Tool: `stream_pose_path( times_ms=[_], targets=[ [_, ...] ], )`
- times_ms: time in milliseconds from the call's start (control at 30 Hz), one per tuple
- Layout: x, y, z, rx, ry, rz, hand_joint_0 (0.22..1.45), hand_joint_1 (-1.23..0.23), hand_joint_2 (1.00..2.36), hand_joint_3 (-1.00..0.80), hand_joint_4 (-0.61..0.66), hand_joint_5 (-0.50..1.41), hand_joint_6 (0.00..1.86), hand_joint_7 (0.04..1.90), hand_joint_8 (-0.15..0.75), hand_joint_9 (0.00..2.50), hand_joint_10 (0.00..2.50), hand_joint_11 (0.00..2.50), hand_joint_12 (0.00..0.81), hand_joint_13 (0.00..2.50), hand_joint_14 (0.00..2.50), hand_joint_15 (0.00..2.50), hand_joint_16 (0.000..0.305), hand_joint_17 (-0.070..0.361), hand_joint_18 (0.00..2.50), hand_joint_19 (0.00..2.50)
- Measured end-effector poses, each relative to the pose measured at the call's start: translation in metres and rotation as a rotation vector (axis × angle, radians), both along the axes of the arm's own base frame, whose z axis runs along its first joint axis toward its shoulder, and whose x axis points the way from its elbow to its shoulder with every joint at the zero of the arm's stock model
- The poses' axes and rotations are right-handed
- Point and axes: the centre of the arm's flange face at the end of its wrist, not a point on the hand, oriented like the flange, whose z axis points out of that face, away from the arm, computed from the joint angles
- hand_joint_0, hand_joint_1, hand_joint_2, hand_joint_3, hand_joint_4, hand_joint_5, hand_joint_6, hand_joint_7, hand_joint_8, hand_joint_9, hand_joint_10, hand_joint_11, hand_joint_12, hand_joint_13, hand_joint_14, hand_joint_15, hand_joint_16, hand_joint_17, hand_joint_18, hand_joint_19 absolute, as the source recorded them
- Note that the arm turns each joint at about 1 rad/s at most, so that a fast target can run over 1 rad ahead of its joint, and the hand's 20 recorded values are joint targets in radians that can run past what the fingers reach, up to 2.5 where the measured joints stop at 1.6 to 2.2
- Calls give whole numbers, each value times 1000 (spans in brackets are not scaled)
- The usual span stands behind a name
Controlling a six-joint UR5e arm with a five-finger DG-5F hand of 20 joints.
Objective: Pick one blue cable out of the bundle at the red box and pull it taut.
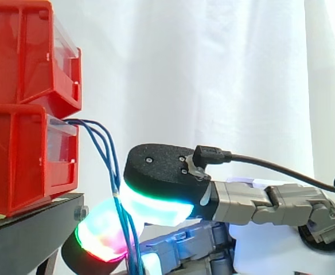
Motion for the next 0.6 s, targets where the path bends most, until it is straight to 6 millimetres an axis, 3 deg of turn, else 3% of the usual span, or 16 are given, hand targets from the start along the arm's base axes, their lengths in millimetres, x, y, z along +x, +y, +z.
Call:
stream_pose_path(
  times_ms=[600],
  targets=[
    [-3, -5, 0, 94, 19, 15, 601, -741, 1013, -76, 147, -171, 896, 906, 358, 1077, 10, 1210, 396, 581, 12, 303, 60, 136, 523, 324]
  ],
)
